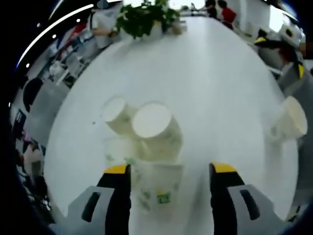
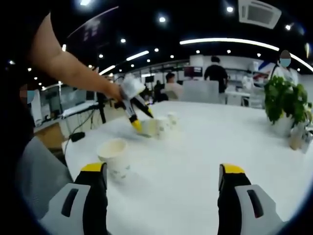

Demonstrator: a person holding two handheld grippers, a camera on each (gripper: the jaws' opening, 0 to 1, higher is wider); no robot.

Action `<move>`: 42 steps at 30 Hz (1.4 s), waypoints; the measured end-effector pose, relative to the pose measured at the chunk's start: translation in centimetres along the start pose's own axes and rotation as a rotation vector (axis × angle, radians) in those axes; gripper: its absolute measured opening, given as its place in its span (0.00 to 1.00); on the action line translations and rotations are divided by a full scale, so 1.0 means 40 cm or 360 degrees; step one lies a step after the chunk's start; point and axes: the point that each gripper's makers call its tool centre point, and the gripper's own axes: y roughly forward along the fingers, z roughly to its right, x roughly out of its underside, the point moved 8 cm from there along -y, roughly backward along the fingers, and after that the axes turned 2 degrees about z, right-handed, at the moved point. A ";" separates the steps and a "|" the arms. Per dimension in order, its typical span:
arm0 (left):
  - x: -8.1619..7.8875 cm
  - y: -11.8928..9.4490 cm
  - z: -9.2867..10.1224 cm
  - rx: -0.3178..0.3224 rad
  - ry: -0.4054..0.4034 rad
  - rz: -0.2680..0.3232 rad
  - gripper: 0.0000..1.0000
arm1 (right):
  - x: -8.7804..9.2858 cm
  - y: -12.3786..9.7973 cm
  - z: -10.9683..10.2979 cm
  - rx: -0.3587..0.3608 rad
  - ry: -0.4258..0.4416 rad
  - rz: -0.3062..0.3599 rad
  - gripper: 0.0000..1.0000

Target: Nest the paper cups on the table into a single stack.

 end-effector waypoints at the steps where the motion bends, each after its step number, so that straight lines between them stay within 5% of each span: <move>1: 0.001 0.002 0.000 -0.0002 0.0004 -0.0007 0.60 | 0.001 0.000 0.000 0.0000 -0.0001 -0.0003 0.93; 13: 0.040 0.050 0.014 -0.0070 0.0073 -0.0112 0.46 | 0.006 0.000 -0.002 -0.0003 0.0014 -0.0011 0.93; 28: 0.037 0.039 0.023 -0.0049 -0.0130 -0.0007 0.40 | 0.004 -0.003 -0.002 -0.0004 0.0010 -0.0009 0.90; 32: 0.033 0.025 0.028 -0.0048 -0.0180 0.0050 0.39 | 0.004 -0.003 -0.003 -0.0009 0.0003 -0.0010 0.90; 42: 0.016 -0.056 -0.018 -0.0160 -0.0539 0.0445 0.38 | -0.001 -0.005 -0.003 -0.0008 -0.0011 0.0002 0.88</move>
